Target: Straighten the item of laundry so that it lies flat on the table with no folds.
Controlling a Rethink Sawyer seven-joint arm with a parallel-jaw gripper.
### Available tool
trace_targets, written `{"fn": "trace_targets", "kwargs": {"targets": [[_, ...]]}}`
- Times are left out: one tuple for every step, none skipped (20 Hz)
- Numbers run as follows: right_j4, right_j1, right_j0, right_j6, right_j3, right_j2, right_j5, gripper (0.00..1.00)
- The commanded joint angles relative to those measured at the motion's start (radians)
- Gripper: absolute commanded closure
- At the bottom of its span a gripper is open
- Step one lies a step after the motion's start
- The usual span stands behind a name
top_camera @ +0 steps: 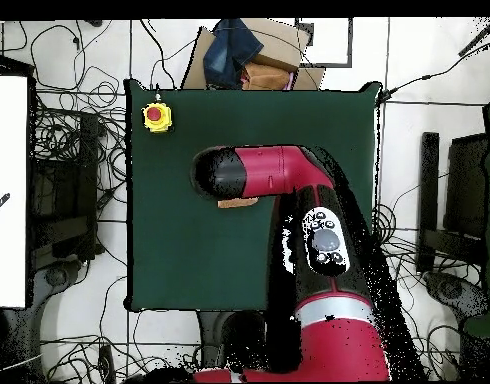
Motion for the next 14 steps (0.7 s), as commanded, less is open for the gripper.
{"fn": "trace_targets", "kwargs": {"targets": [[-0.046, 0.042, 0.015, 0.054, 0.119, 0.023, -0.017, 0.0], [-0.047, 0.039, 0.014, 0.058, 0.13, 0.022, -0.027, 0.0], [-0.049, 0.041, 0.014, 0.057, 0.132, 0.023, -0.031, 0.0], [-0.051, 0.039, 0.012, 0.052, 0.13, 0.025, -0.032, 0.0], [-0.052, 0.039, 0.009, 0.051, 0.134, 0.026, -0.036, 0.0], [-0.05, 0.039, 0.006, 0.051, 0.136, 0.025, -0.033, 0.0], [-0.049, 0.041, 0.005, 0.057, 0.139, 0.021, -0.034, 0.0], [-0.046, 0.046, 0.003, 0.06, 0.14, 0.02, -0.032, 0.0], [-0.044, 0.05, 0.001, 0.062, 0.142, 0.02, -0.033, 0.0], [-0.045, 0.053, -0.002, 0.062, 0.144, 0.021, -0.039, 0.0], [-0.047, 0.054, -0.003, 0.061, 0.145, 0.021, -0.044, 0.0], [-0.049, 0.055, -0.005, 0.057, 0.145, 0.024, -0.048, 0.0], [-0.05, 0.057, -0.008, 0.052, 0.144, 0.028, -0.052, 0.0], [-0.051, 0.057, -0.015, 0.048, 0.154, 0.033, -0.062, 0.0]]}}
